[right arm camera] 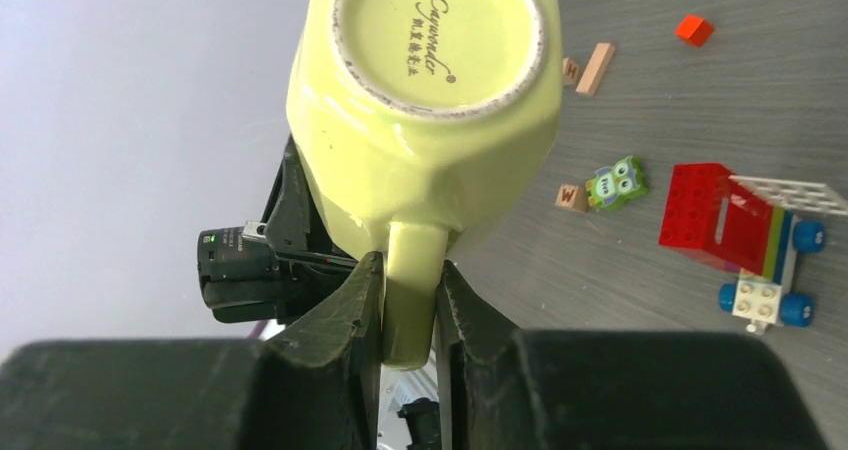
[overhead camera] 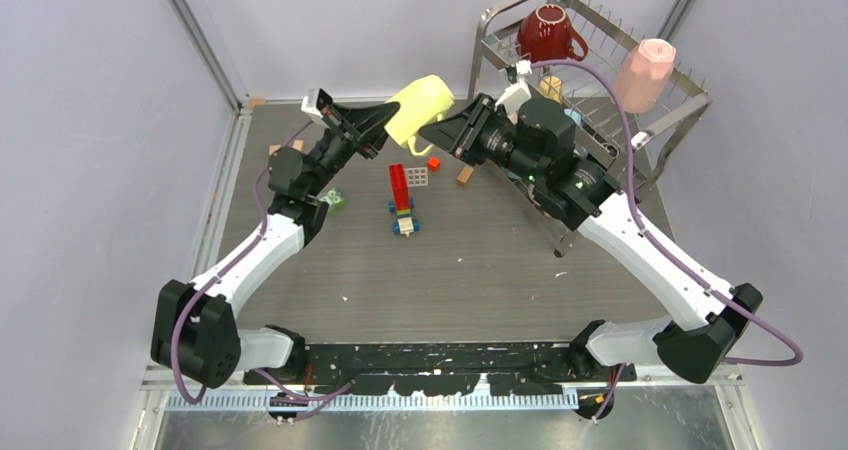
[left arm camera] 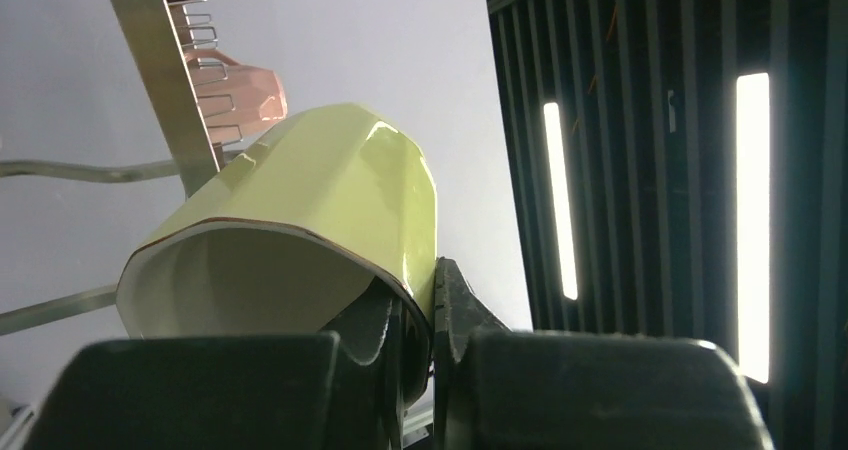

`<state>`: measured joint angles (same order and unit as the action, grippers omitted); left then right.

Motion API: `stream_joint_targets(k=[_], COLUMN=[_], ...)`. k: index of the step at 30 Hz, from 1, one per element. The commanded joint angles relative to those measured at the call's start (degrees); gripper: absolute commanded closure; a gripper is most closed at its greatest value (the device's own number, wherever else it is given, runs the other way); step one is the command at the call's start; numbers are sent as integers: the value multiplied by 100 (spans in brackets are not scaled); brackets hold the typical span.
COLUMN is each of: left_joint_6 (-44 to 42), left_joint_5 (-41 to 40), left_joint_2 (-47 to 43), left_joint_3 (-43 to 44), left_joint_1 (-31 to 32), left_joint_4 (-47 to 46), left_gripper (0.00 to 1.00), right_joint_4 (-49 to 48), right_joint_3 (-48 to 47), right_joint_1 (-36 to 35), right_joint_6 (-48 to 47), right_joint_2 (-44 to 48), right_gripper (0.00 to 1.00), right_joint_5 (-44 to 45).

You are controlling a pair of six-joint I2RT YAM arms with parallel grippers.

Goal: Unload the cups from the dish rack
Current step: Place the cup at the center of the board.

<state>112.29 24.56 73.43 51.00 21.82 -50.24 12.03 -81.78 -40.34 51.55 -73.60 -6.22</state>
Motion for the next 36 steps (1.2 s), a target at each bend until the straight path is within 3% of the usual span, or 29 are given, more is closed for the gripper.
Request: stream_joint_targets(k=[1,4,5,8,11,15,18,25,31,36], left_joint_6=[21,-74,-116,-315,-556,-965,-1636,-3834,-6198,-7283], left_joint_5=[-157,-221,-245,-241,-91,130,345,464,-558,-1498], left_joint_2=[-102,-156,-180,-274,-358,-549,-877,-1733,-1995,-1691], left_joint_3=[55,15,-5,12,139,251,320,951,2095,2508], left_joint_1=[37,34,33,32,32,5,-88,-274,-293,-293], left_joint_4=[-566,-515,-502,-232,78,613,1545,5195,8999,10527], left_gripper=[100,100,100,100,100,100,100,100,100,100], right_joint_4=[-944,-790,-679,-224,358,1146,1531,2475,2958,3288], right_joint_3=[-68,-123,-173,-348,-579,-896,-1025,-1526,-1954,-2212], right_joint_1=[-77,-100,-99,-108,-109,-106,-109,-107,-108,-113], right_joint_6=[-41,-122,-166,-334,-559,-878,-1085,-1620,-1915,-2110], right_joint_2=[279,271,272,309,362,422,510,548,452,342], right_gripper=[99,98,89,39,3,0,0,0,0,0], right_joint_5=[79,121,173,408,599,973,1118,1761,1918,2082])
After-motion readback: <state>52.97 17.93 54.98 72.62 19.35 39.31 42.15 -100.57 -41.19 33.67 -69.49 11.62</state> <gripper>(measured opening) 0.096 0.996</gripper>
